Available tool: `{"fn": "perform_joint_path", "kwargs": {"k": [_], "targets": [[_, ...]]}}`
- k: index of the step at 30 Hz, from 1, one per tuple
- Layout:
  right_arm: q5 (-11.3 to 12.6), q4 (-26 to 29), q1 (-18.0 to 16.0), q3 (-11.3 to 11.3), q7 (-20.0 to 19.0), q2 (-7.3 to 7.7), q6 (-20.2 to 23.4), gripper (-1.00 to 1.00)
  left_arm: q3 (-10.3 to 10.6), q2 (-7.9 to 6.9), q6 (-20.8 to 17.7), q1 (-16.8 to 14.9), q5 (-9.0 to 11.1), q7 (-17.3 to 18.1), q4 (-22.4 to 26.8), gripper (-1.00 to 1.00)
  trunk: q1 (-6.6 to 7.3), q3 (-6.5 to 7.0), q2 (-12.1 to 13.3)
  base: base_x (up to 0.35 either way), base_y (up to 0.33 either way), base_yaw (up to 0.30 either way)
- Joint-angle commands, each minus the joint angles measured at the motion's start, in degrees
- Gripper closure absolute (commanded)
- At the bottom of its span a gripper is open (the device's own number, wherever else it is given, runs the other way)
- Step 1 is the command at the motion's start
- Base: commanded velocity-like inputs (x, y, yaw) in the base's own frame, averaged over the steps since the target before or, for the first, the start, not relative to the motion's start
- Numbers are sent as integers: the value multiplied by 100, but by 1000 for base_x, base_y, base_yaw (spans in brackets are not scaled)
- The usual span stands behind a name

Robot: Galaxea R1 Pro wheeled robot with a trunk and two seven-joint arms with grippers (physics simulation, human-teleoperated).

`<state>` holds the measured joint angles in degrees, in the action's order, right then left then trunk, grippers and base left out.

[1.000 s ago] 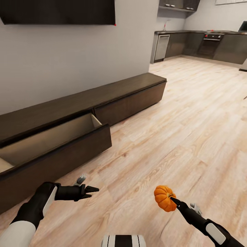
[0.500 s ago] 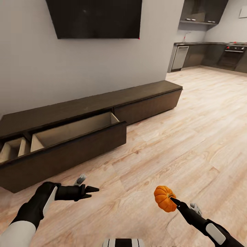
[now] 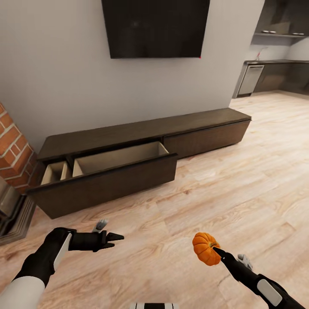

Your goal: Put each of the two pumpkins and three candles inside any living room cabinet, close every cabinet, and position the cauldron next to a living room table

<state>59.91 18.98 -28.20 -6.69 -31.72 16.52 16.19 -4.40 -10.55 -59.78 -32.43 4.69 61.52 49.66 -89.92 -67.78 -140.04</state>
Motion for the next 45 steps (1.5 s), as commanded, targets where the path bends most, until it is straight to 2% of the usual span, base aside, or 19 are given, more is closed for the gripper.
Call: {"fn": "perform_joint_path", "kwargs": {"k": [1,11,19,37,45], "targets": [[21,1,-1,9,-19,0,8,100,0,0,1,0,-3,0,0,-100,23,19,42,-13,0,291],[21,6,-1,9,-19,-17,7,100,0,-6,1,0,-3,0,0,-100,242,198,443,-4,0,291],[21,3,-1,9,-19,-26,7,100,0,-9,1,0,-11,0,0,-100,418,342,763,-166,0,291],[12,6,-1,1,-16,-35,5,100,-7,-13,1,0,-4,0,0,-100,813,665,1485,-6,0,291],[12,6,-1,1,-19,-43,-2,100,-14,-27,1,0,13,38,0,-100,813,665,1485,0,0,291]]}}
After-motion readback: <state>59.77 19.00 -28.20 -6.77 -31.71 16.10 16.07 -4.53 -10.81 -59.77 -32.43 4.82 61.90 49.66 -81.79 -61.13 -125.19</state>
